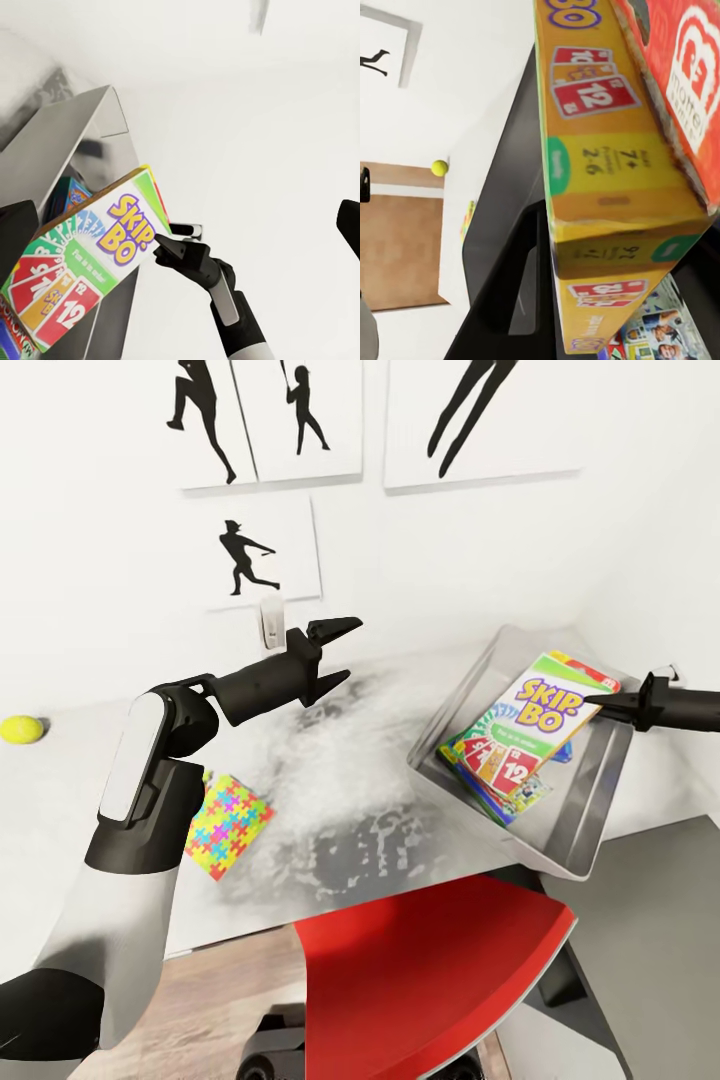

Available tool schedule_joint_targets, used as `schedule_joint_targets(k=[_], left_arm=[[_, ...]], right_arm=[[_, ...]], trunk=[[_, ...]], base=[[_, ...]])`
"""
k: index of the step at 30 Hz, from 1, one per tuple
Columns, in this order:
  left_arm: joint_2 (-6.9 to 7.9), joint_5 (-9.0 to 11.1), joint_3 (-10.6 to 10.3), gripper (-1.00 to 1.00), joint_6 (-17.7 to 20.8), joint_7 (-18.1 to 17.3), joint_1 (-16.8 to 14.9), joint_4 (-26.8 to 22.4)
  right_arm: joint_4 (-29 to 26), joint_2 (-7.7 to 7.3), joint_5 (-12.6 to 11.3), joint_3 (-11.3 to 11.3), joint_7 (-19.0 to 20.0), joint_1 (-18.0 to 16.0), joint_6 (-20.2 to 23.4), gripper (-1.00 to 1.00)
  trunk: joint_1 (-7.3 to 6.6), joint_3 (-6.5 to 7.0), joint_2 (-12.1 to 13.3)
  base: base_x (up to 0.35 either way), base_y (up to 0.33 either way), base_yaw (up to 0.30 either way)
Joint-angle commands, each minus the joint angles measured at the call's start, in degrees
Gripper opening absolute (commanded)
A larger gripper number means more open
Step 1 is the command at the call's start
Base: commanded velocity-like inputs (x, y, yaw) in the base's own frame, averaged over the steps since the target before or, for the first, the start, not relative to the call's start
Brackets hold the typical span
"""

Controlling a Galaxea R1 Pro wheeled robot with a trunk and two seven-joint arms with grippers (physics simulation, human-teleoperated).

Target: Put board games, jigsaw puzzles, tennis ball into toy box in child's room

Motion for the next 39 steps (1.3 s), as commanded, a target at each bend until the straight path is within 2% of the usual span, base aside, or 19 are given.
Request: schedule_joint_targets(k=[1,11,39], left_arm=[[-0.04,0.61,0.04,1.00,0.03,0.58,-0.06,-0.02],[-0.04,0.61,0.04,1.00,0.03,0.57,0.00,-0.02],[-0.04,0.61,0.04,1.00,0.03,0.68,-0.06,-0.02]], right_arm=[[0.10,-0.05,0.46,0.83,0.08,-0.06,-0.24,-1.00],[0.10,-0.16,0.46,0.74,0.08,-0.13,-0.31,-1.00],[0.10,-0.38,0.38,0.30,0.08,-0.15,-0.36,-1.00]], trunk=[[0.04,-0.19,-0.09],[0.04,-1.06,-0.09],[0.04,-2.06,-0.09]], base=[[0.000,0.000,0.000],[0.000,0.000,0.000],[0.000,0.000,0.000]])
